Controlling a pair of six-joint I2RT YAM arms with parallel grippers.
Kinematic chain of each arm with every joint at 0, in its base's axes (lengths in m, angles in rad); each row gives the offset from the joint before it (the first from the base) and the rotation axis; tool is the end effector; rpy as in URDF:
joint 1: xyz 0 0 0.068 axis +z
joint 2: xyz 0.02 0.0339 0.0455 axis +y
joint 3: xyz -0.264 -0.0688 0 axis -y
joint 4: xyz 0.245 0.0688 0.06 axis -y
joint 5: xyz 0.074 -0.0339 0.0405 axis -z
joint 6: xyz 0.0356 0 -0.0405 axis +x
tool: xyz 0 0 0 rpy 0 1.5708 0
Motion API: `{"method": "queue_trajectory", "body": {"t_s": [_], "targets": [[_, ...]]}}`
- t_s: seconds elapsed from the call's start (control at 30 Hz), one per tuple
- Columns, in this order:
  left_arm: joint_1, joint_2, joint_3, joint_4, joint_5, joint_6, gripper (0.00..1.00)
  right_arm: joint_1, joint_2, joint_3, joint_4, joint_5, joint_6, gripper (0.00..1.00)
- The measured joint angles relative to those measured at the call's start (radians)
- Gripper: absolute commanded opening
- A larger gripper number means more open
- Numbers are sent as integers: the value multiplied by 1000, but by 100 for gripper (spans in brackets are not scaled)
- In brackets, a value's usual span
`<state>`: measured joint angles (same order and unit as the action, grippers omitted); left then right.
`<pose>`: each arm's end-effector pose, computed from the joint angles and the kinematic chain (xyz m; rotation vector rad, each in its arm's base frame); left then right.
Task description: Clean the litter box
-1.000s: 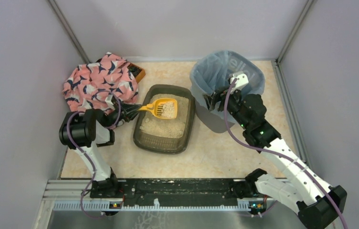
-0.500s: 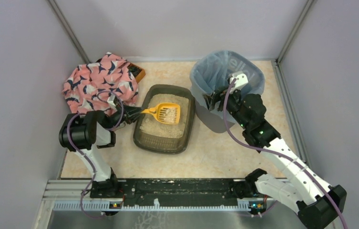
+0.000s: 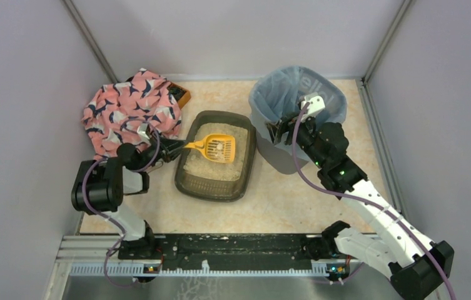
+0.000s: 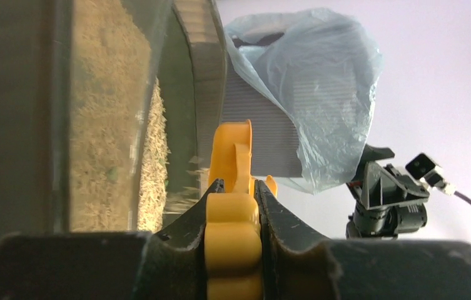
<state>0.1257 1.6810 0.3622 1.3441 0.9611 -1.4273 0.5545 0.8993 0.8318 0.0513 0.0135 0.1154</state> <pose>0.2642 0.0040 0.1560 -0.5223 1.7794 -1.6944 0.1820 0.1122 0.3617 -0.3403 1.5741 0.5106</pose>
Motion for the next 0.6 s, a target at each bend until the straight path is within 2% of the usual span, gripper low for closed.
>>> {"method": "queue_trajectory", "body": {"t_s": [0.13, 0.2, 0.27, 0.37, 0.6], "targets": [[-40, -56, 25, -123, -14, 54, 0, 0, 0, 0, -1, 0, 0, 75], [-29, -103, 42, -219, -15, 113, 0, 0, 0, 0, -1, 0, 0, 75], [-5, -124, 47, -249, -17, 129, 0, 0, 0, 0, -2, 0, 0, 75], [15, -114, 44, -245, -19, 125, 0, 0, 0, 0, -2, 0, 0, 75], [-10, -35, 16, -93, -6, 21, 0, 0, 0, 0, -1, 0, 0, 75]]}}
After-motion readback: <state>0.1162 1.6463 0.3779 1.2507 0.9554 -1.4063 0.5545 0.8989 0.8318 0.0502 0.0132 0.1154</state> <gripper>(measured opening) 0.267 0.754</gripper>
